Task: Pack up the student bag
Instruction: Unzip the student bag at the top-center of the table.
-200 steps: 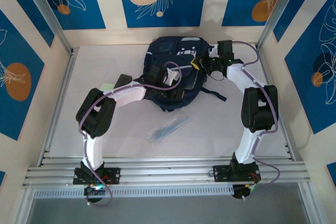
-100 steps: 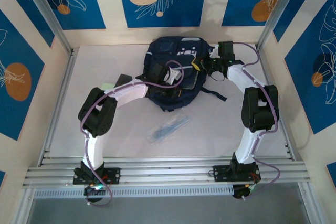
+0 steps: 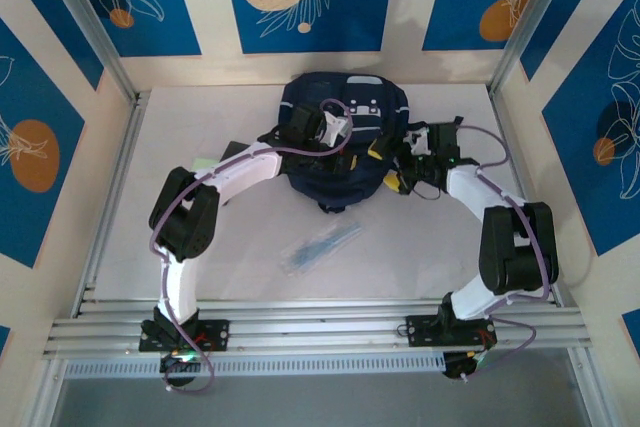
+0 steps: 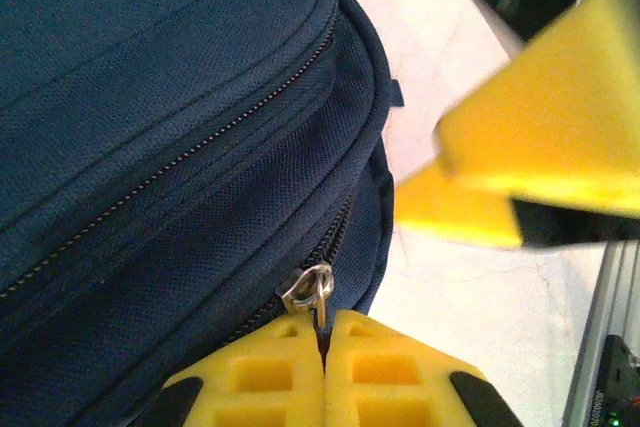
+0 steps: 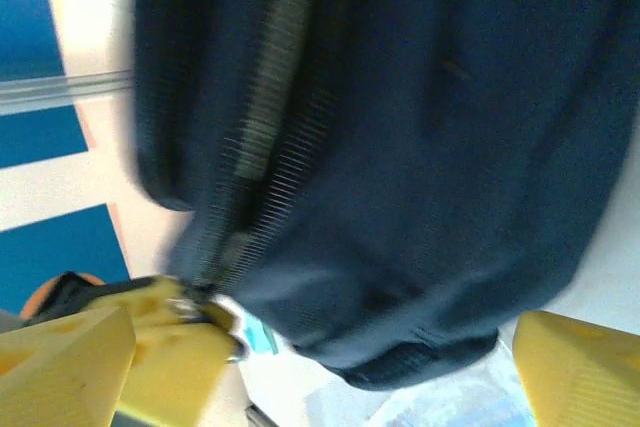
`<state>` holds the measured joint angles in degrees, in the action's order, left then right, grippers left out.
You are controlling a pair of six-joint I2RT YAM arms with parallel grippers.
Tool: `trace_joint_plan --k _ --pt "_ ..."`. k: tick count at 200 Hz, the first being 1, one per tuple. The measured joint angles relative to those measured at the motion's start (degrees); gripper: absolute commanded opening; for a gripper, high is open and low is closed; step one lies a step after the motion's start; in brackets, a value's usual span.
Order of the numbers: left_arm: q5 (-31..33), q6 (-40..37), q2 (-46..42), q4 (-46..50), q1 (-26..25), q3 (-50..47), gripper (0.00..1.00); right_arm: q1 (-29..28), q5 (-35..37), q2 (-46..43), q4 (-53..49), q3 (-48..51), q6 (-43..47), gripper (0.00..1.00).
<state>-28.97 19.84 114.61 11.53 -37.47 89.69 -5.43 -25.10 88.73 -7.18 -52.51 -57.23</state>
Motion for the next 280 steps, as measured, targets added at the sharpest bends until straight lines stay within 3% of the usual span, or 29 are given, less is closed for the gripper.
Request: trace_joint_plan --k 32,54,62,77,87,106,126,183,242,280 --pt "-1.07 3.23 0.0 -1.03 0.0 -0.24 0.0 -2.43 0.68 1.07 6.95 4.96 -5.25 0.93" --pt "-1.62 6.49 0.0 -3.19 -0.02 -1.49 0.0 -5.07 2.21 4.17 13.94 5.18 -8.52 0.84" --pt "-1.46 7.54 0.0 -3.54 0.11 -1.95 0.0 -5.62 2.54 5.31 16.79 5.6 -9.79 0.72" --pt "-1.2 9.35 0.02 -3.76 0.24 -2.89 0.0 -6.64 2.84 7.41 22.84 6.62 -11.74 0.22" --pt "-1.01 10.16 0.04 -3.72 0.26 -3.41 0.0 -6.99 2.86 8.39 27.12 7.34 -13.09 0.0" --pt "-0.94 10.23 0.11 -3.13 0.24 -3.61 0.0 -7.17 2.84 8.57 32.57 8.63 -14.82 0.0" --pt "-0.66 8.17 0.11 -2.71 0.24 -3.61 0.0 -6.25 2.91 7.21 31.43 8.63 -13.79 0.0" --pt "0.79 -2.19 -0.81 4.02 1.18 -4.94 0.0 1.05 4.13 -2.29 14.67 8.26 -4.17 0.0" --pt "3.15 -9.86 -2.93 8.5 6.64 -7.23 0.0 4.31 -3.1 -0.68 -2.84 -1.25 10.43 0.0" --pt "3.76 -15.69 -2.78 10.58 7.63 -4.76 0.0 4.76 -6.01 1.2 -10.91 -5.81 20.79 0.0"
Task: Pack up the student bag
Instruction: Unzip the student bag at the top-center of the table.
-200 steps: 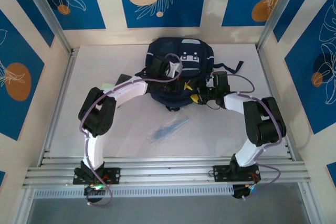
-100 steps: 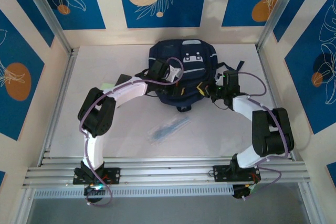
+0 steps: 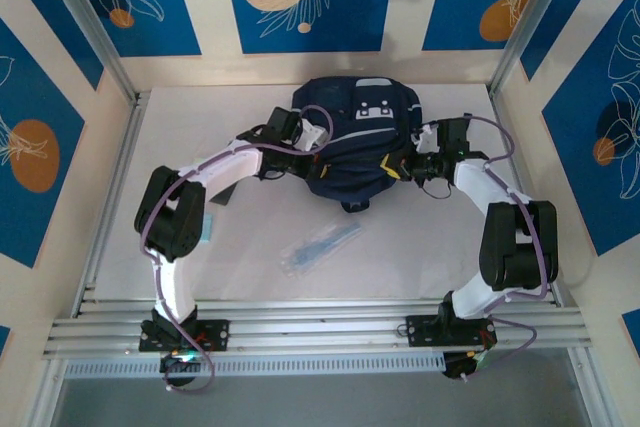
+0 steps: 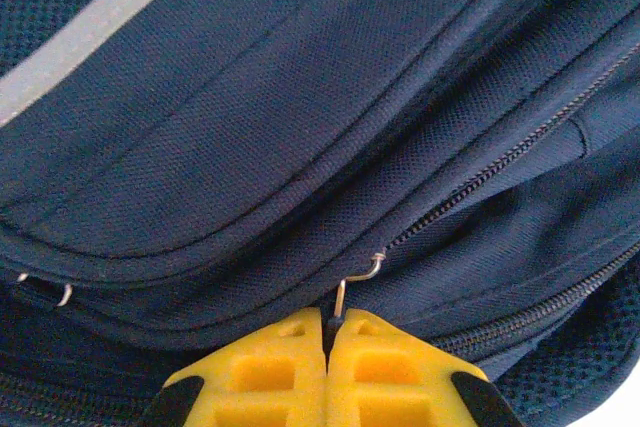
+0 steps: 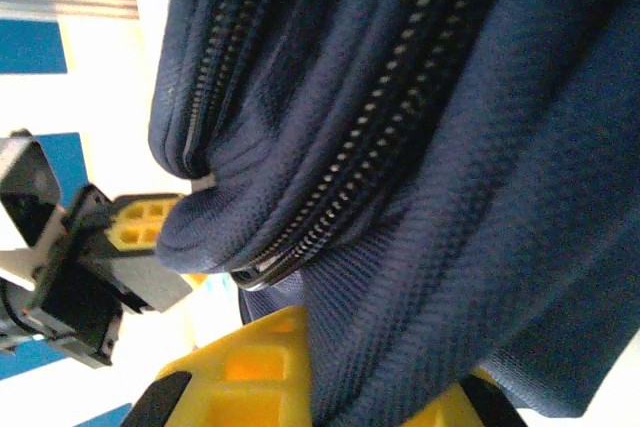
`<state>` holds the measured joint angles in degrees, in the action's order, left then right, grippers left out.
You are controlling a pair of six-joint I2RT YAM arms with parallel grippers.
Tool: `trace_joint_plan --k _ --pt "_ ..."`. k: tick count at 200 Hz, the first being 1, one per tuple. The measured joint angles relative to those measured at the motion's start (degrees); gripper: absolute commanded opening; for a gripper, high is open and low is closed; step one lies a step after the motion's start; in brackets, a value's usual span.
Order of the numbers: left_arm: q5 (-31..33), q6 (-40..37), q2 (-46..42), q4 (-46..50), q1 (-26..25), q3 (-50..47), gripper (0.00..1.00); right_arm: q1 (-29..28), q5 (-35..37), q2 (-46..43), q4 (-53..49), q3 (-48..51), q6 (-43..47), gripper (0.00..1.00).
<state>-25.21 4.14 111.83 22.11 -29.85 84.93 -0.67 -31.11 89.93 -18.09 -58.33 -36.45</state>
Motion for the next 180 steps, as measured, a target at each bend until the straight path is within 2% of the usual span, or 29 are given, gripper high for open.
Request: trace_joint_plan --k 34,61,65,81,91,107,117,153,180 --pt "-2.14 -2.62 0.68 1.81 0.11 3.08 0.0 1.84 -1.2 0.04 -1.27 -0.55 2.6 0.0" --pt "-4.48 -1.57 0.42 2.03 -0.13 2.89 0.0 2.62 -2.58 2.97 -1.73 -2.67 2.1 0.0" --pt "-4.61 -0.83 0.22 1.92 -0.35 2.54 0.0 2.62 -2.58 3.82 -1.9 -3.37 2.01 0.03" --pt "-4.79 2.54 -0.48 0.87 -1.11 0.98 0.0 2.86 -2.49 7.21 -2.73 -6.56 1.01 0.25" --pt "-5.03 5.86 -0.63 -0.81 -1.68 0.31 0.0 3.15 -2.08 8.85 -3.06 -8.22 -0.13 0.44" --pt "-5.44 10.67 -0.63 -3.08 -2.4 -0.15 0.0 3.74 -0.79 9.55 -2.78 -9.05 -1.46 0.84" --pt "-5.7 13.35 -0.63 -4.13 -2.64 -0.13 0.0 4.02 0.33 9.07 -2.43 -8.85 -2.67 0.99" --pt "-5.86 20.94 -0.33 -6.45 -3.78 1.09 0.0 3.61 4.04 -1.4 0.61 0.96 -8.11 0.99" --pt "-5.81 24.09 0.63 -7.15 -4.57 3.91 0.0 0.52 5.88 -11.41 2.86 11.02 -14.45 0.99"
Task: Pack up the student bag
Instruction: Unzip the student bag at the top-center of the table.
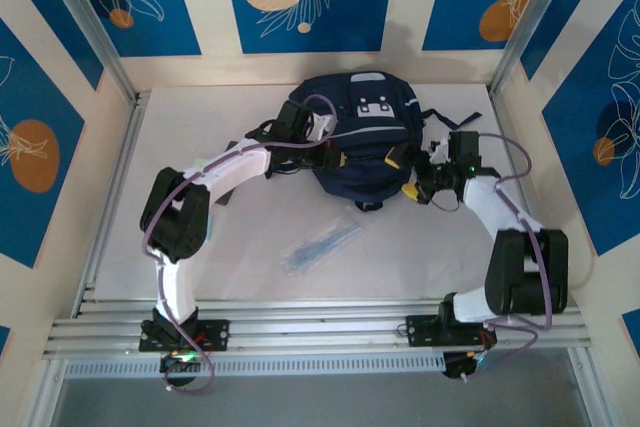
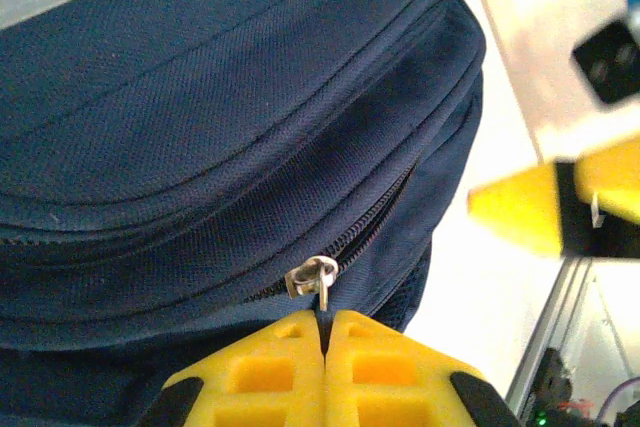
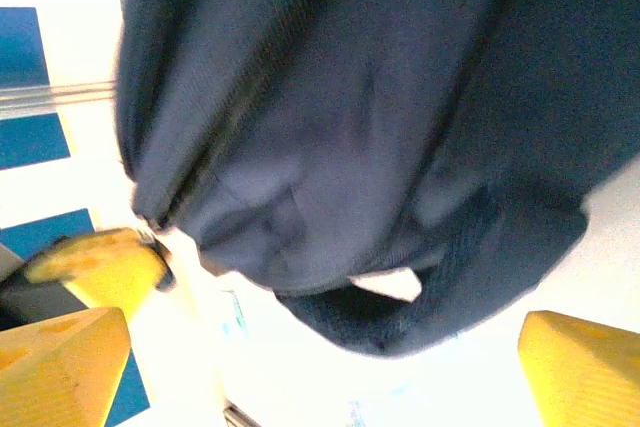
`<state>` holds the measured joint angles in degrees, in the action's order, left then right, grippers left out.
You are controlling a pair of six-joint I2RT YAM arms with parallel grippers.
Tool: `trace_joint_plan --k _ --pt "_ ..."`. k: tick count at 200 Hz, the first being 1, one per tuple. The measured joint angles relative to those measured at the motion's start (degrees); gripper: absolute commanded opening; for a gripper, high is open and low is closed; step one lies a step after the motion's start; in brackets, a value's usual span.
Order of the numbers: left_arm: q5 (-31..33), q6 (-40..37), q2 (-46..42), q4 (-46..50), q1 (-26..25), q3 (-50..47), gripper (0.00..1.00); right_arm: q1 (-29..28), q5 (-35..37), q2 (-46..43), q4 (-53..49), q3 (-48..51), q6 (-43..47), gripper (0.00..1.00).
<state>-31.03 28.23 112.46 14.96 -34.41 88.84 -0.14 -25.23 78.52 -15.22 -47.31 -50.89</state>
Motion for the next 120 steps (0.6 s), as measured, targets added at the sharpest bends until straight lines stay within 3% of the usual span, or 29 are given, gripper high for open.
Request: trace_joint_plan --k 23,60,69,81,86,95,102,120 --pt "0.02 1.55 0.33 -0.87 -0.66 0.81 0.0 -4.74 2.23 -3.8 4.31 6.99 -6.71 0.99" --pt "0.24 2.82 0.33 -0.85 -1.64 0.81 0.0 -12.96 9.79 -2.12 14.88 11.67 -16.7 1.0" --pt "0.22 2.97 0.33 -0.85 -1.81 0.81 0.0 -14.34 12.63 -0.9 17.92 11.72 -18.21 0.95" --pt "0.22 2.95 0.33 -0.76 -1.97 0.81 0.0 -15.82 16.39 1.57 22.77 11.72 -19.41 0.77" --pt "0.24 2.93 0.33 -0.63 -2.01 0.81 0.0 -16.24 17.86 2.78 24.61 11.69 -19.71 0.6" --pt "0.26 2.8 0.33 -0.37 -2.03 0.81 0.0 -16.79 19.82 4.79 27.45 11.72 -20.68 0.2" --pt "0.39 2.71 0.33 0.13 -2.03 0.81 0.0 -17.03 21.09 6.19 29.24 11.72 -21.09 0.0" --pt "0.9 0.94 0.33 2.51 -2.03 0.83 0.0 -17.27 23.34 8.35 32.74 11.72 -21.88 0.0"
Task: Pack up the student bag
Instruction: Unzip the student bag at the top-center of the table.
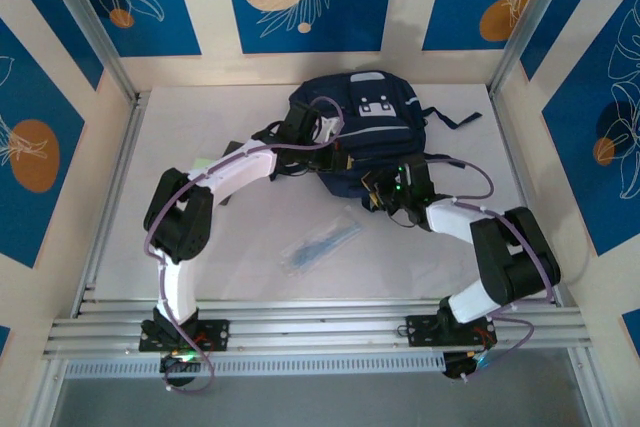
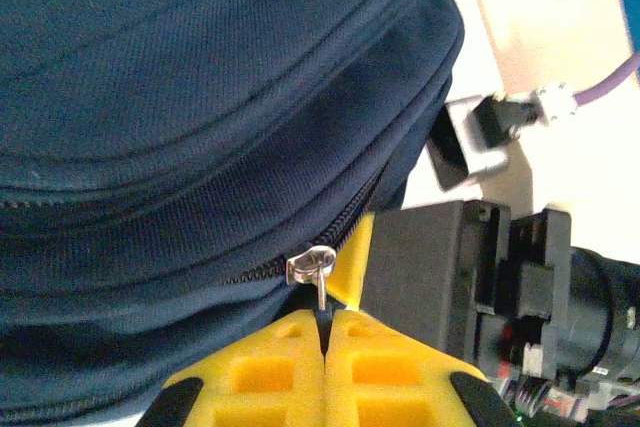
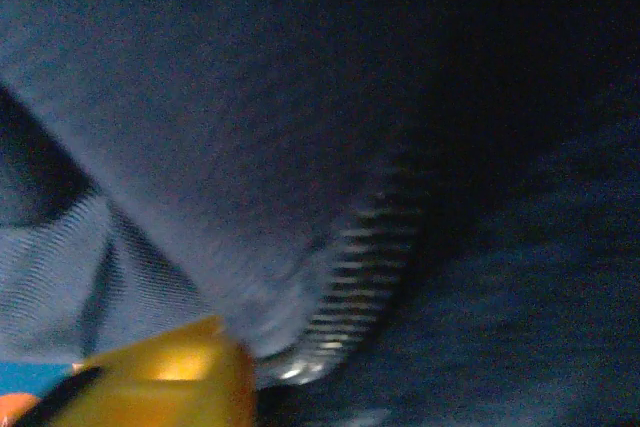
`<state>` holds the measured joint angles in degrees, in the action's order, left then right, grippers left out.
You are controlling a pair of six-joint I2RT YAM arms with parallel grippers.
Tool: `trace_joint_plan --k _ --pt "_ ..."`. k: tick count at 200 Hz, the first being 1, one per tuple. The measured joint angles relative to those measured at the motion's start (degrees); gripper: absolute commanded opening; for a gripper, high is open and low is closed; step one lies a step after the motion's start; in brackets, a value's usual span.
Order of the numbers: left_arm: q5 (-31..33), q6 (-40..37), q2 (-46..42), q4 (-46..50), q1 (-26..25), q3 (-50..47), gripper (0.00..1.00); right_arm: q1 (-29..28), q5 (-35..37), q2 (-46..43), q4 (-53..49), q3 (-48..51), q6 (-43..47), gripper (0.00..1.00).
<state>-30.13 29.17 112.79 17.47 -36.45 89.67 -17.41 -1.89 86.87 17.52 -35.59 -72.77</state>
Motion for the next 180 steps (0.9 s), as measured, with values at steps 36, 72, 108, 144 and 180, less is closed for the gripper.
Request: trace_joint_plan --k 36,72,108,144,180 --pt "5.99 -9.7 0.11 9.92 0.48 3.45 0.0 -0.57 1.44 -1.09 1.25 0.0 1.16 0.0" --pt "14.01 -17.99 0.11 18.1 1.6 5.66 0.0 -0.76 2.4 -7.13 -2.01 0.0 3.56 0.0" --pt "15.15 -20.61 0.55 20.65 4.35 5.75 0.0 -0.83 1.79 -8.83 -4.15 0.0 4.81 0.0" --pt "18.36 -21.18 3.1 17.27 8.41 5.88 0.0 -0.87 0.68 -9.81 -5.64 0.0 5.49 0.0" --pt "25.03 -23.19 5.4 8.59 11.69 5.84 0.0 -0.98 -0.55 -12.81 -7.37 0.0 6.56 0.0"
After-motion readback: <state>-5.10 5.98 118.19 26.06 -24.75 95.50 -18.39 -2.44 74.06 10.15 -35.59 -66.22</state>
